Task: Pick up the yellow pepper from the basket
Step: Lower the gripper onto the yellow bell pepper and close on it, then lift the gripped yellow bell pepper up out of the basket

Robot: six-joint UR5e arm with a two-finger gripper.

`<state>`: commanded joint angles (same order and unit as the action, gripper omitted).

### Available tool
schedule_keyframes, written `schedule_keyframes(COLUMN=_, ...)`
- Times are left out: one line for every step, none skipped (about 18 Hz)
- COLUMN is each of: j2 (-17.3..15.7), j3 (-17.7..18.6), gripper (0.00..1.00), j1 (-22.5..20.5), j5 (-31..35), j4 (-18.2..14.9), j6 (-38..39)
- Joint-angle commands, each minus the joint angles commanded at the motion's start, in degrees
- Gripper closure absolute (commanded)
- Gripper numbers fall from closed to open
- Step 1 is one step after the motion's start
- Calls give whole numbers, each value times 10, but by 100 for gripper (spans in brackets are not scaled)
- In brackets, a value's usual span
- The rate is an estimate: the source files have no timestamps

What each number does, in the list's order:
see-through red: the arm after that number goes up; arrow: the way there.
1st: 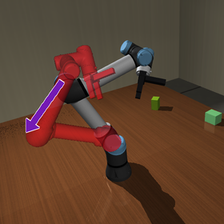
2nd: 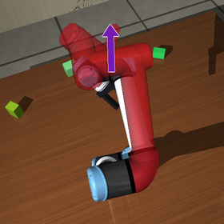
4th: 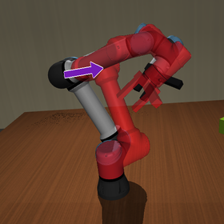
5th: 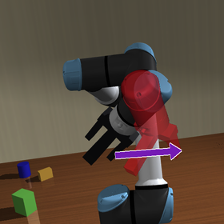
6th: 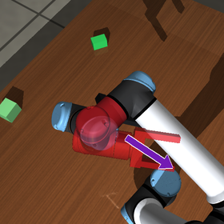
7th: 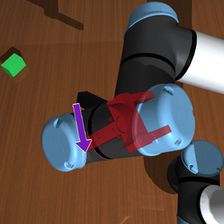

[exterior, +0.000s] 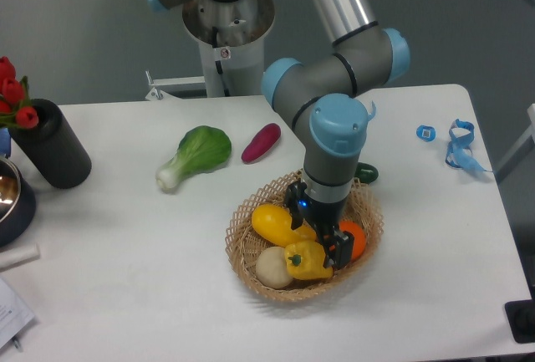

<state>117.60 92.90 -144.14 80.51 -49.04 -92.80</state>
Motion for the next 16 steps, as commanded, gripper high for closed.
schedule_keyframes(j2=1, j3=0, gripper=0, j1=0, j5=0, j4=-1, j6=-11)
schedule_keyframes(j2=3, j3=0, gripper=0, j1=0, j5=0, j4=-1, j6=-15)
schedule_keyframes(j2=5, j3=1, gripper=0, j1=1, j5=-1, j4=-1, j6=-19)
schedule_keyframes(j2=4, j3=3, gripper=0, j1=2, j5=-1, j4=-1, j6=-19)
schedule_keyframes(j2=5, j3=4, gripper=0, j1=3, j5=-1, j4=-1, j6=-19)
schedule_keyframes(j2=6, j3=7, gripper=0, j1=4, j5=0, j4=-1, j6=-20)
schedule_keyframes(j2=8, j3=11, gripper=0, j1=5, j5=0, j4=-1, j6=-20)
schedule_keyframes(j2=11, j3=10, gripper=0, j1=6, j5=0, j4=-1, j6=-20)
schedule_keyframes(j2=18, j3=5, gripper=0, j1=10, j5=0, j4=-1, j6=-20)
schedule_keyframes(j2=25, j3=0, gripper=0, j1=10, j5=0, j4=0, j6=-20)
schedule_keyframes(j2=27, j3=-4, gripper=0, j1=10, j5=0, j4=0, j6=-19)
schedule_keyframes(j2=29, j3=-12, gripper=0, j1=11, j5=-1, j4=-1, j6=-17)
schedule_keyframes(j2=33, j3=-16, gripper=0, j1=11, j5=-1, j4=-1, j6=-17)
schedule_keyframes(j2=34, j3=-17, gripper=0, j1=11, j5=-1, j4=-1, j6=-17)
schedule_keyframes(j2=36, j3=-16, gripper=3, j1=12, j5=-1, j4=-1, j6=-17)
schedule_keyframes(j2=37, j3=-14, gripper=14, j1=15, j5=-1, j4=-1, j6=-19)
